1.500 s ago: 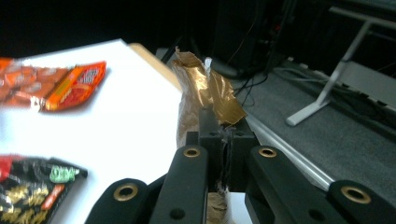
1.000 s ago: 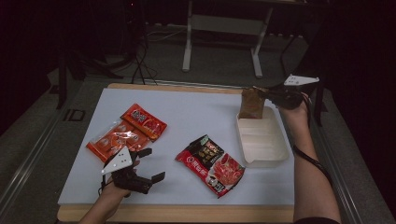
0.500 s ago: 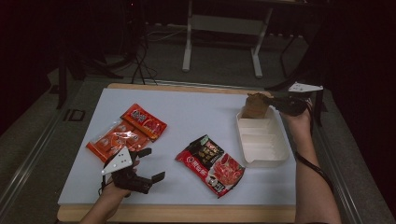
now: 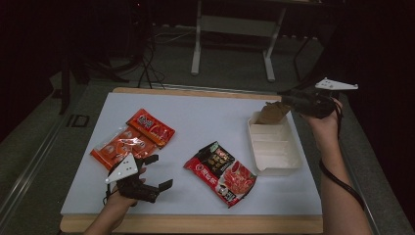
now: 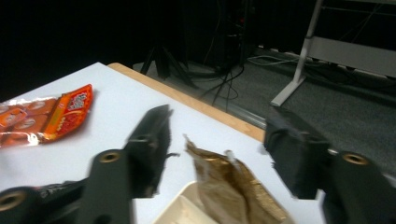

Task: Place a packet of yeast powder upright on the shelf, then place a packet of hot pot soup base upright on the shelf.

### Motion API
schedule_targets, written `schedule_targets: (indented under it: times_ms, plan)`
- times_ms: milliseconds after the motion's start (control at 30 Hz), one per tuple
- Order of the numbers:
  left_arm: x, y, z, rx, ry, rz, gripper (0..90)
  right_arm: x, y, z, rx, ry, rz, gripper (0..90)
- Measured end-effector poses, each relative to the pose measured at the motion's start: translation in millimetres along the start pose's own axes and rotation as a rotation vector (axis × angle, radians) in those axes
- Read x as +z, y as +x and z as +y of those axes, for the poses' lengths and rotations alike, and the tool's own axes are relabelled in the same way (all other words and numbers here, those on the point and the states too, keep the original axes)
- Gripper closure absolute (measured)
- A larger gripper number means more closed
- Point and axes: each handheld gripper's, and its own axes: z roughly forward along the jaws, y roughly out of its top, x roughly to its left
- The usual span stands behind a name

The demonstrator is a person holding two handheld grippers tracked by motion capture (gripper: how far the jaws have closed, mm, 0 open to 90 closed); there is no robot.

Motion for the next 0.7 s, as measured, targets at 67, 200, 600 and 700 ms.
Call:
schedule_targets:
  times_ms: [67,200,600,700]
  plan:
    - [0.3,-0.5,0.0,0.006,0.006,0.008,1.1,-2.1,9.3,1.4,0.006,-0.010,-0.008,27.4]
    - [0.2,-2.0,2.0,0.030,0.015,0.035,1.1,-7.3,27.4,-2.5,0.011,-0.061,0.013,17.9]
    - [0.8,-9.6,13.4,-0.076,0.074,0.033,4.0,-32.8,80.1,-21.7,-0.005,-0.151,0.045,16.6]
    - [1.0,-8.6,16.2,-0.108,0.076,-0.014,4.2,-38.7,91.2,-27.3,-0.019,-0.147,0.033,17.6]
